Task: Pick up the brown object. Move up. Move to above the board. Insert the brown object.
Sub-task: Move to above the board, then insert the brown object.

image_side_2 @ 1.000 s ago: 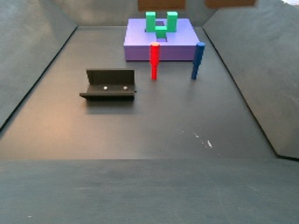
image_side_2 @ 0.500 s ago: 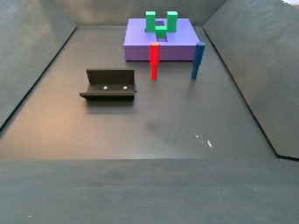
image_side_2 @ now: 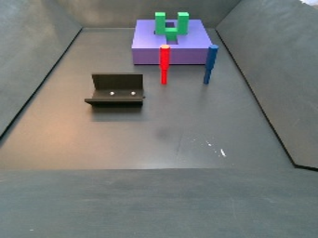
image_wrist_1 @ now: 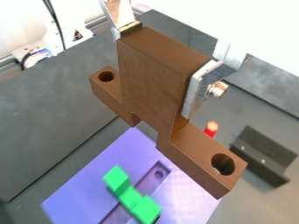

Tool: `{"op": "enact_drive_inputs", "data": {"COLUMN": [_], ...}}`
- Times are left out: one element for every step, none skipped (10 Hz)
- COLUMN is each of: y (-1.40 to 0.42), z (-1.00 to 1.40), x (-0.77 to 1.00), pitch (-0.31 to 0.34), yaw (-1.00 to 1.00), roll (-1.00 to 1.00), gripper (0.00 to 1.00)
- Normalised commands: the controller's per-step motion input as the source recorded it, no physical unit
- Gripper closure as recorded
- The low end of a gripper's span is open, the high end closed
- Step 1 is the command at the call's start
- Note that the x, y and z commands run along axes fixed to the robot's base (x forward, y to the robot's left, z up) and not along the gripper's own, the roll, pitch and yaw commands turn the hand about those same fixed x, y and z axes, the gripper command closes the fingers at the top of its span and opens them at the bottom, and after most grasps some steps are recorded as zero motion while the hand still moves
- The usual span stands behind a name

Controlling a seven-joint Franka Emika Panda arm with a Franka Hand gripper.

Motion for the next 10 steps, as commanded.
{"op": "enact_drive_inputs", "data": {"y": [-0.24, 0.01, 0.00, 0.00, 0.00, -0.03, -0.03, -0.04, -0.04, -0.08], "z": [0.04, 0.00, 0.00, 0.00, -0.04, -0.02, -0.17, -0.28, -0.54, -0.56], "x": [0.09, 0.00, -0.01, -0.07, -0.19, 0.00, 0.05, 0.03, 0.07, 0.07], "pitch": [0.115, 0.000, 0.000, -0.043, -0.149, -0.149, -0.199, -0.234, -0.251, -0.214], "yaw": [0.01, 0.00, -0.03, -0.15, -0.41, -0.85, -0.91, -0.84, -0.86, -0.85], "roll": [0.02, -0.01, 0.00, 0.00, -0.04, 0.00, 0.02, 0.10, 0.11, 0.17], "gripper": [1.00, 1.00, 1.00, 1.00, 1.00, 1.00, 1.00, 1.00, 1.00, 1.00]}}
